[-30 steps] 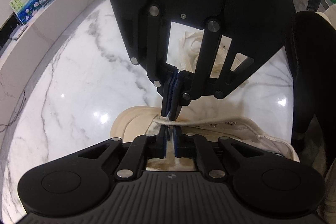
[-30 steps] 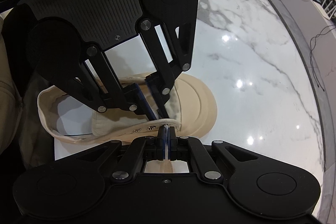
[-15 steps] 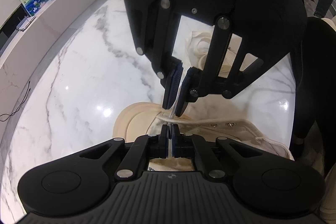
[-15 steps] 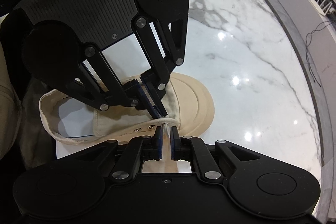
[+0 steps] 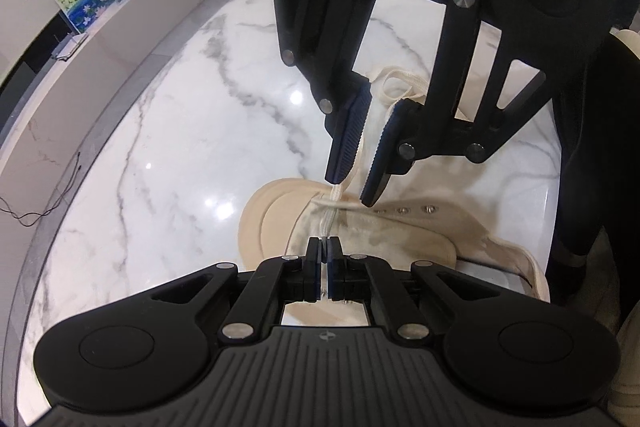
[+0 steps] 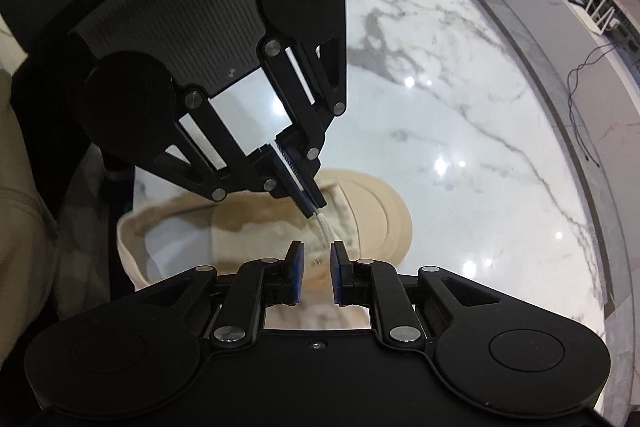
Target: Lace up shoes with both hands
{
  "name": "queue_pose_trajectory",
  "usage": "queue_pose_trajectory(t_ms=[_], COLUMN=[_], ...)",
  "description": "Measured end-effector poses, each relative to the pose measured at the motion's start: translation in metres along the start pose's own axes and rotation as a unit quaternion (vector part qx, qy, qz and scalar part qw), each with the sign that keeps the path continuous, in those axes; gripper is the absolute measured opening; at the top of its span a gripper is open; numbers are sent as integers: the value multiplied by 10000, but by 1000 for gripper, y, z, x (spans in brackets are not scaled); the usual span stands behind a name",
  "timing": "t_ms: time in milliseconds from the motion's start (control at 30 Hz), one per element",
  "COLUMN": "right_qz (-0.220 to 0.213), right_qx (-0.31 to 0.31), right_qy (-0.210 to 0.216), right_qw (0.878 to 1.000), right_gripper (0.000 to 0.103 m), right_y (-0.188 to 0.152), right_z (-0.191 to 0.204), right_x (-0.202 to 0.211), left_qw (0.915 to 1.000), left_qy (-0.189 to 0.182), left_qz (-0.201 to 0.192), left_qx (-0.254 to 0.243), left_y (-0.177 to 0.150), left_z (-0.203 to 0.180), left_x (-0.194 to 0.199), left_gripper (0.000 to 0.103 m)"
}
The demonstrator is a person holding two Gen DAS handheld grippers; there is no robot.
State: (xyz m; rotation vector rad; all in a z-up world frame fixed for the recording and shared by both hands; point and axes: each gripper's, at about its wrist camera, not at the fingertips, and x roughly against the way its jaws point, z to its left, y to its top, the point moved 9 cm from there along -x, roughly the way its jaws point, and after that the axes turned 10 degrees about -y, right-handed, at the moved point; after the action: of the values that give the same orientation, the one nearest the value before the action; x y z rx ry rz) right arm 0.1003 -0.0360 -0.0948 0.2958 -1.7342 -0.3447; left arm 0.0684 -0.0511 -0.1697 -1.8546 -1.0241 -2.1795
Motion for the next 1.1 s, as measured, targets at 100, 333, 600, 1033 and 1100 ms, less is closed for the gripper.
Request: queue_pose_trajectory(t_ms=[100, 333, 600, 1033, 1100], right_qz=[-58, -95, -125, 375, 441], right_qx=[4, 192, 278, 276, 275], right_qy=[-41, 18, 114, -35, -92], right_qw=[10000, 9998, 9995, 9989, 9986], right_gripper=[12, 12, 12, 2, 2], right_y=[7, 25, 36, 12, 9], right_z=[2, 8, 13, 9, 8], right_x=[-4, -17, -20, -25, -27], left_qw=[10000, 9998, 9996, 9984, 9984], left_qy=[22, 64, 41, -53, -72], left_qz=[-21, -84, -145, -185, -216], left_qx=[62, 165, 237, 539, 508], left_y=[-4, -14, -12, -17, -15], left_z=[1, 1, 11, 7, 2], left_x=[9, 22, 22, 27, 30], left_gripper=[2, 2, 2, 6, 16])
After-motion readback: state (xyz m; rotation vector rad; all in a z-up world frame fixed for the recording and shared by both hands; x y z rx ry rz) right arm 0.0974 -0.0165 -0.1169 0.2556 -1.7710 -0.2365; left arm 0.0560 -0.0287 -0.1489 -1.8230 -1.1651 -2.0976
